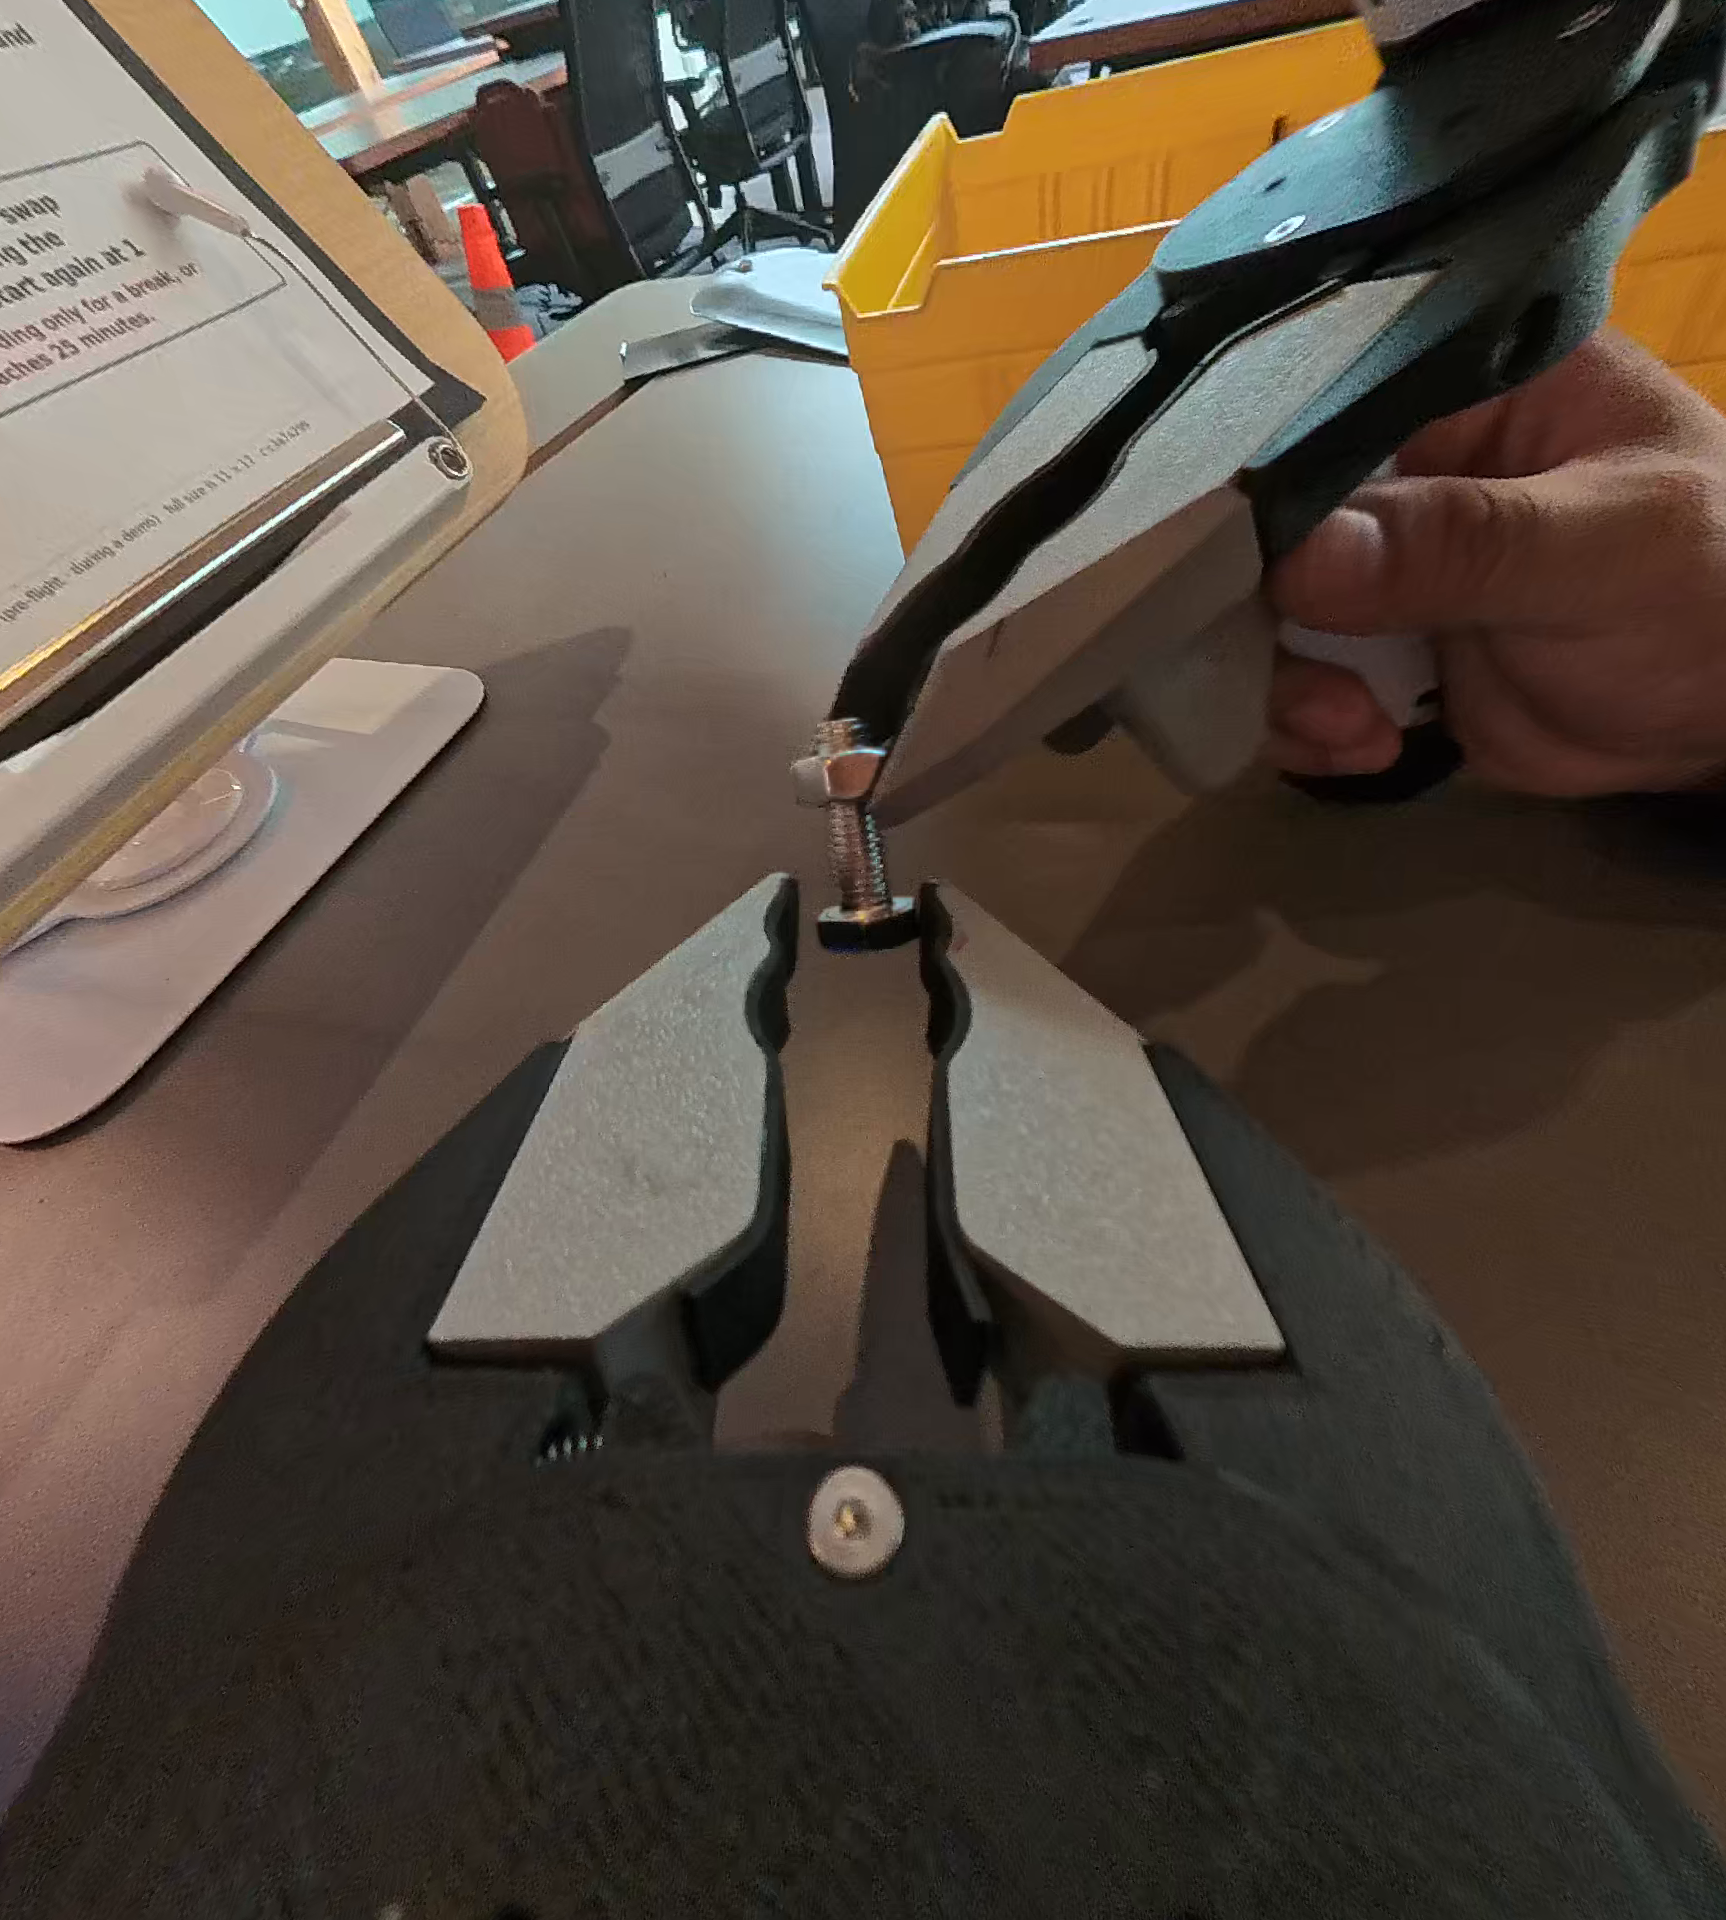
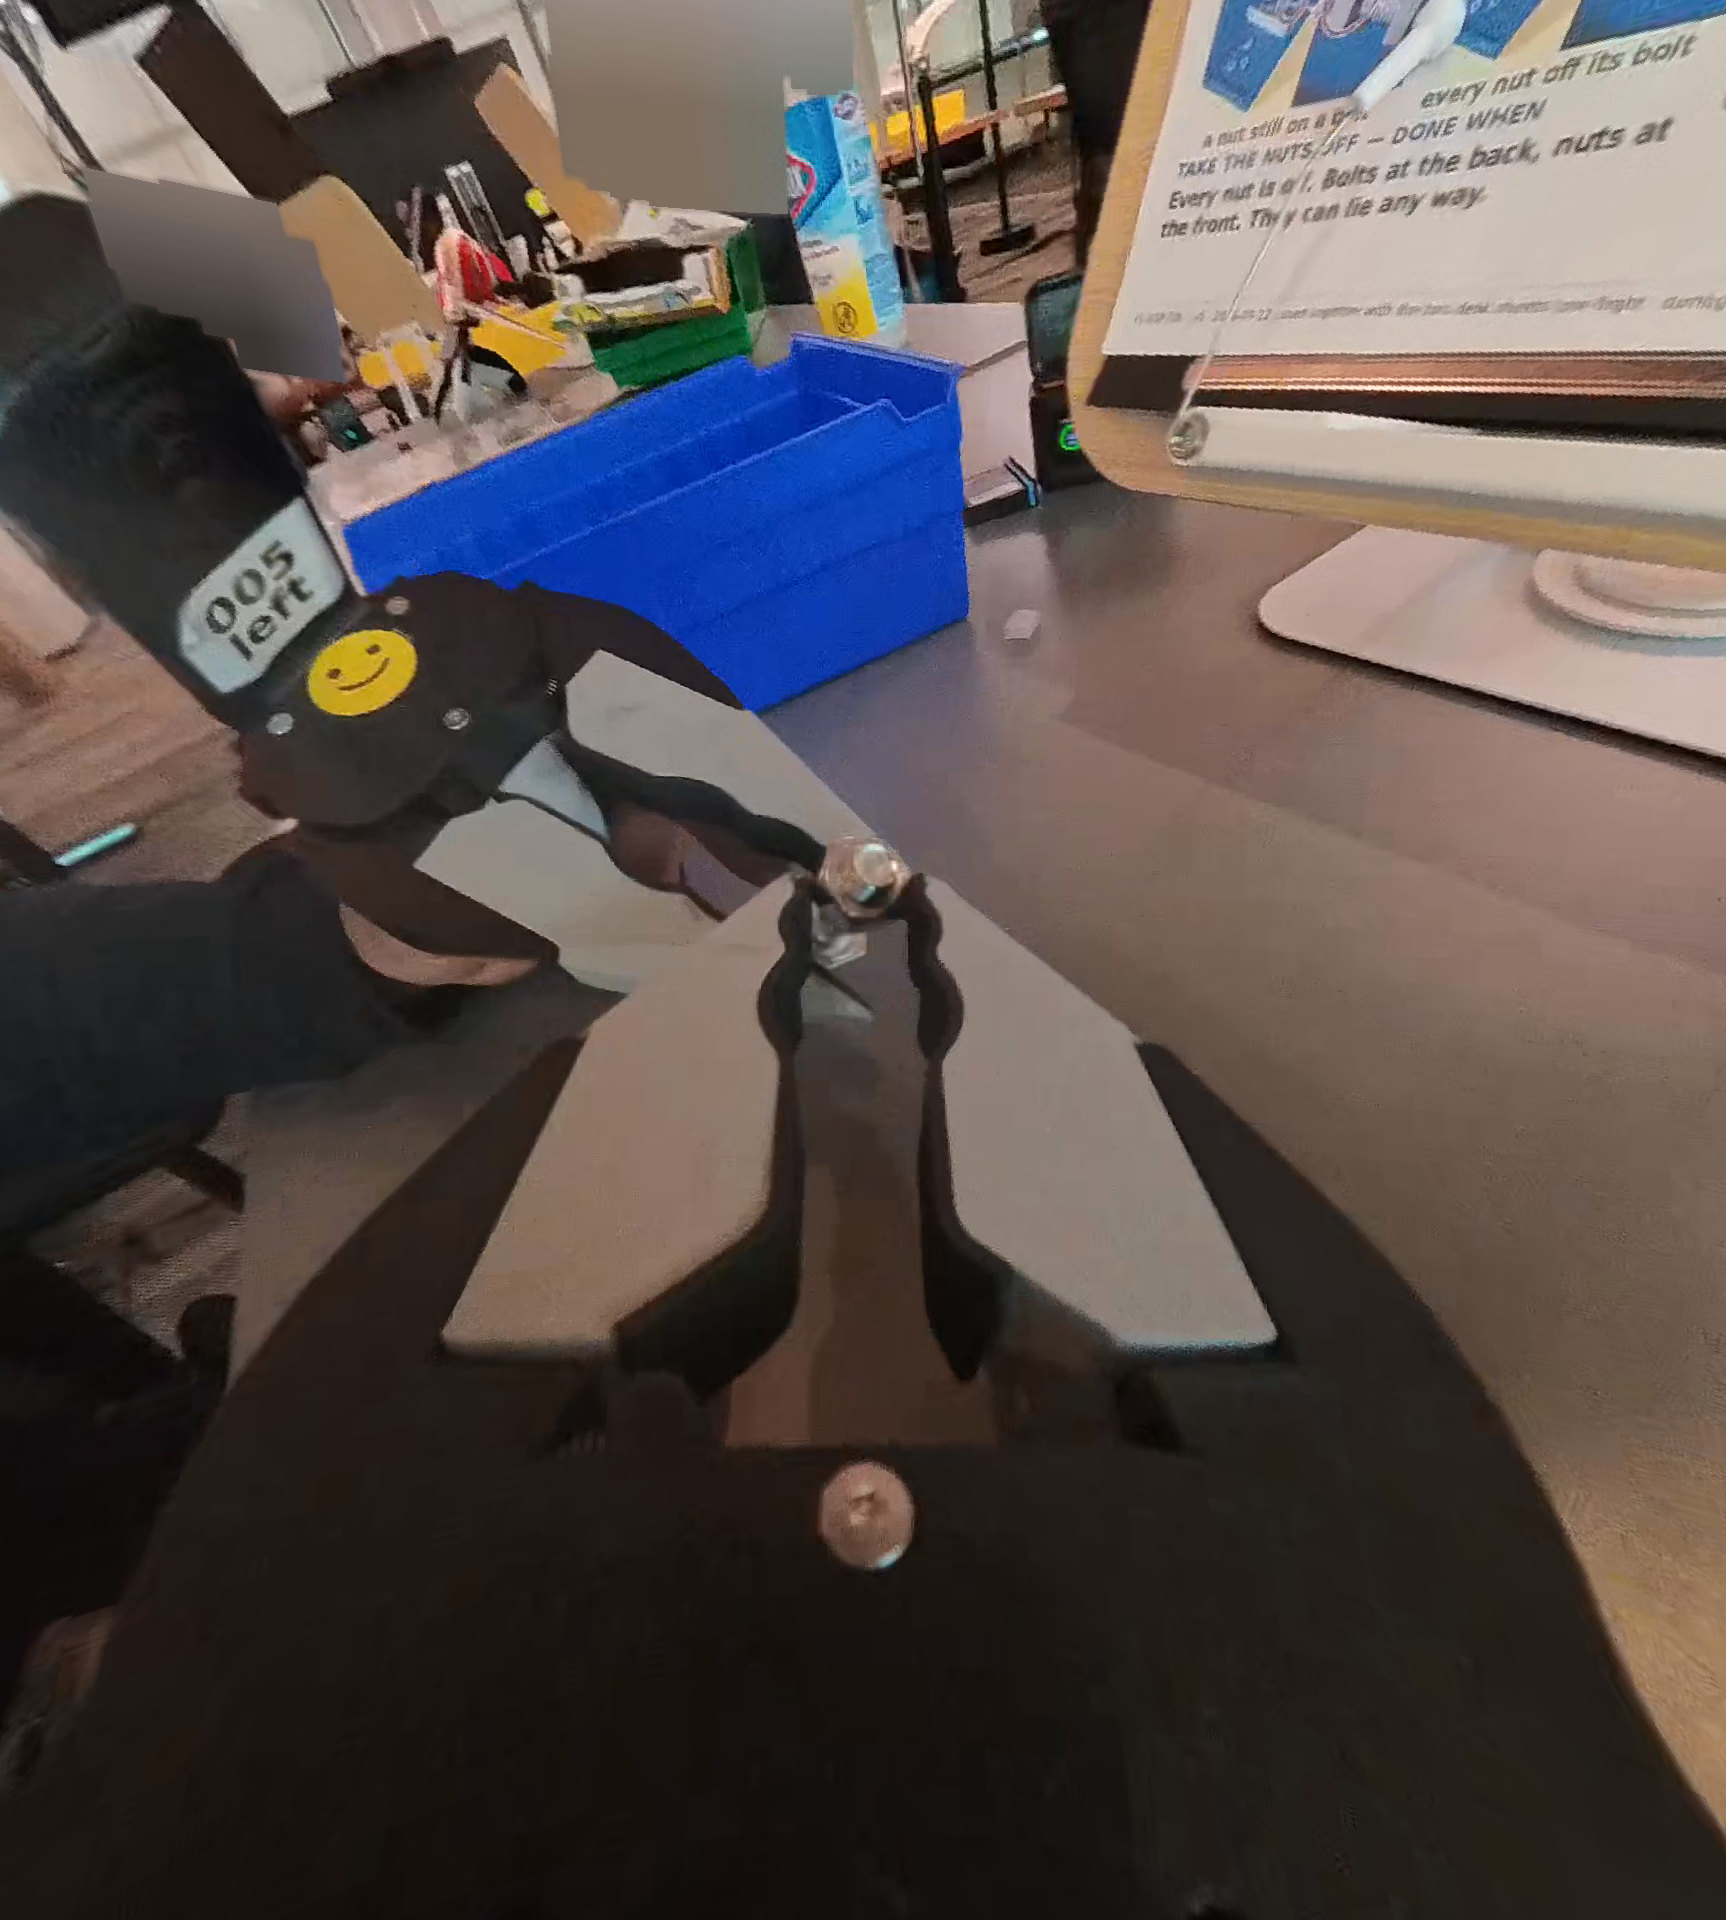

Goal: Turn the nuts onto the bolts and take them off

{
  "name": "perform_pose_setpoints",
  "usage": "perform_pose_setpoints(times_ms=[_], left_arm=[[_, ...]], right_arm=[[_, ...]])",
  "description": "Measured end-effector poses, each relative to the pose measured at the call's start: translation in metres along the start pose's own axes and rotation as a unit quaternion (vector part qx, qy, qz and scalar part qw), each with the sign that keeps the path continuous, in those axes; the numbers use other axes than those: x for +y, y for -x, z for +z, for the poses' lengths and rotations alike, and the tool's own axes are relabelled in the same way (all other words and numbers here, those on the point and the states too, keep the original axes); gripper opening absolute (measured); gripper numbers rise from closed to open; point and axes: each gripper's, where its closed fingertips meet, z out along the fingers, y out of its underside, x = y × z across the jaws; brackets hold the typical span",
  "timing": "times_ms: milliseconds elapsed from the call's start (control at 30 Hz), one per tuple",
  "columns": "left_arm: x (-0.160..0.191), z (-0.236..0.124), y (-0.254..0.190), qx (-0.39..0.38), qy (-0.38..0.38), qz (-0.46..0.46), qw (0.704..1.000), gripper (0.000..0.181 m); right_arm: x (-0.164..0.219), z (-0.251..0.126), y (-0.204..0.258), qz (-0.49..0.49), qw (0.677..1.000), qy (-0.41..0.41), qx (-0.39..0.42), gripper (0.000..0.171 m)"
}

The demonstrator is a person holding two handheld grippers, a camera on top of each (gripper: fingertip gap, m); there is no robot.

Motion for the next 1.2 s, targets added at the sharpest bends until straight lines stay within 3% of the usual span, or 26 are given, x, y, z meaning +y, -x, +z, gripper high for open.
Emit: perform_pose_setpoints(times_ms=[233,400,900,967,1067,1200], left_arm=[[0.003,-0.001,0.004,0.005,0.006,-0.016,1.000,0.024],[0.000,-0.004,0.002,0.029,-0.008,-0.044,0.999,0.014],[0.005,-0.002,-0.003,0.072,0.012,-0.094,0.993,0.007],[0.005,-0.004,-0.001,0.073,0.007,-0.106,0.992,0.007],[0.004,-0.005,0.000,0.062,0.006,-0.086,0.994,0.007],[0.000,-0.009,0.005,0.056,-0.006,-0.087,0.995,0.007]], right_arm=[[0.005,0.001,-0.004,-0.029,0.999,0.019,0.033,0.015],[0.011,0.004,-0.005,-0.051,0.997,0.043,0.049,0.015],[0.011,0.006,-0.002,-0.050,0.998,0.034,0.031,0.015],[0.010,0.007,0.004,-0.021,0.999,0.027,-0.004,0.028],[0.008,0.006,0.008,0.006,0.999,0.014,-0.040,0.034],[0.020,0.003,-0.026,0.013,0.997,0.047,0.060,0.006]])
